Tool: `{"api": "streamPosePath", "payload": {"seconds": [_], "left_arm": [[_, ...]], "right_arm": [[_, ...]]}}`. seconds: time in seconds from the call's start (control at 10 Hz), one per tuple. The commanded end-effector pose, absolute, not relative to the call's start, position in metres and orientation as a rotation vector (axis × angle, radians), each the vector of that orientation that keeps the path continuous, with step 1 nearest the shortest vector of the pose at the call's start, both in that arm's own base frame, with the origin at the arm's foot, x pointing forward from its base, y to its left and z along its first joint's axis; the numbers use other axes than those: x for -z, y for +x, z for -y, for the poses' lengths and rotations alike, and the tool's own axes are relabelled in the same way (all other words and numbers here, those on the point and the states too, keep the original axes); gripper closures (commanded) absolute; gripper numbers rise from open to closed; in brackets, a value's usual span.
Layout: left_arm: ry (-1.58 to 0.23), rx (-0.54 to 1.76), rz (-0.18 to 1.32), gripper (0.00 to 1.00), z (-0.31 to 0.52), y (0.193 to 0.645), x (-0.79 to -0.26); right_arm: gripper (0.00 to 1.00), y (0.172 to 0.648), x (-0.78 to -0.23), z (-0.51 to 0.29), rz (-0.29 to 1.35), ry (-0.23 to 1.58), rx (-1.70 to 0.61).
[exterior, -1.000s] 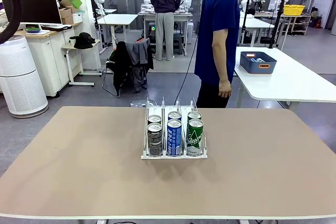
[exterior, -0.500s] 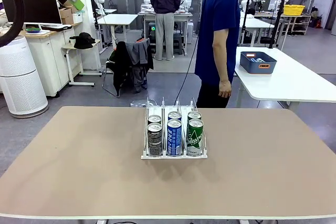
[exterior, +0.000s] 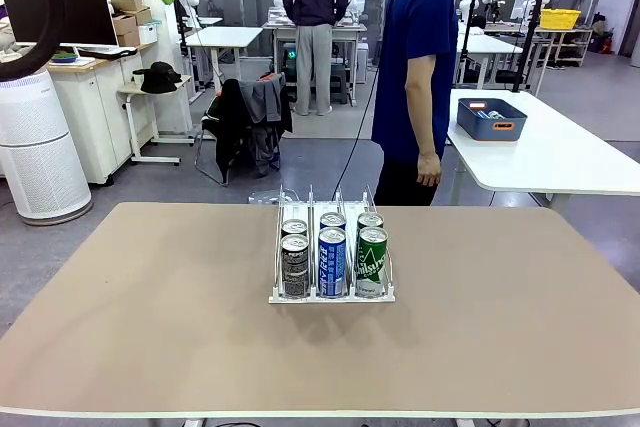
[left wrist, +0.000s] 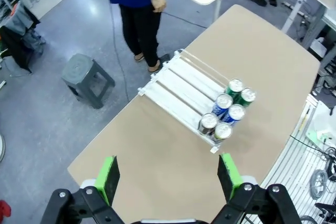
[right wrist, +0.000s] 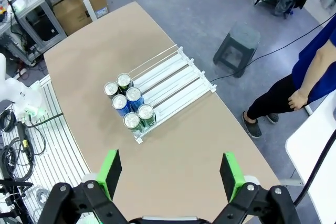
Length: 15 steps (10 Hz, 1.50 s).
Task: Fill the beverage cans into the dispenser.
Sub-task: Pick up the Pepsi coke handed by the human.
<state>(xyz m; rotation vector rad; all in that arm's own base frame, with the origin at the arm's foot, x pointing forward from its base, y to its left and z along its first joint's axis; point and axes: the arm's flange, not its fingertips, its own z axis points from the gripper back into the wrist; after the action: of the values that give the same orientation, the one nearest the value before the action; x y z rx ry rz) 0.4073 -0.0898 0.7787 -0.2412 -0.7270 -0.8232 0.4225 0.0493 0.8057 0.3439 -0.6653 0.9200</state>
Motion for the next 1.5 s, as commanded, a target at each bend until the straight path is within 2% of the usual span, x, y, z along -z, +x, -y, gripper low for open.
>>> {"api": "streamPosePath", "payload": {"seconds": [0.0,0.4,0.6,0.7,1.4], "left_arm": [[-0.309,0.893,0.732,0.00,0.087,0.406,-0.790],[-0.381,0.966,0.751,0.00,0.087,0.397,-0.800],[-0.385,1.009,0.746,0.00,0.083,0.397,-0.797],[-0.343,0.939,0.756,0.00,0.089,0.395,-0.800],[-0.343,0.939,0.756,0.00,0.089,0.395,-0.800]], "right_arm": [[0.00,0.415,-0.818,-0.047,0.685,0.310,-0.918],[0.00,0.408,-0.829,-0.040,0.774,0.291,-0.933],[0.00,0.412,-0.825,-0.040,0.765,0.295,-0.941],[0.00,0.408,-0.835,-0.041,0.752,0.307,-0.921],[0.00,0.408,-0.835,-0.041,0.752,0.307,-0.921]]}}
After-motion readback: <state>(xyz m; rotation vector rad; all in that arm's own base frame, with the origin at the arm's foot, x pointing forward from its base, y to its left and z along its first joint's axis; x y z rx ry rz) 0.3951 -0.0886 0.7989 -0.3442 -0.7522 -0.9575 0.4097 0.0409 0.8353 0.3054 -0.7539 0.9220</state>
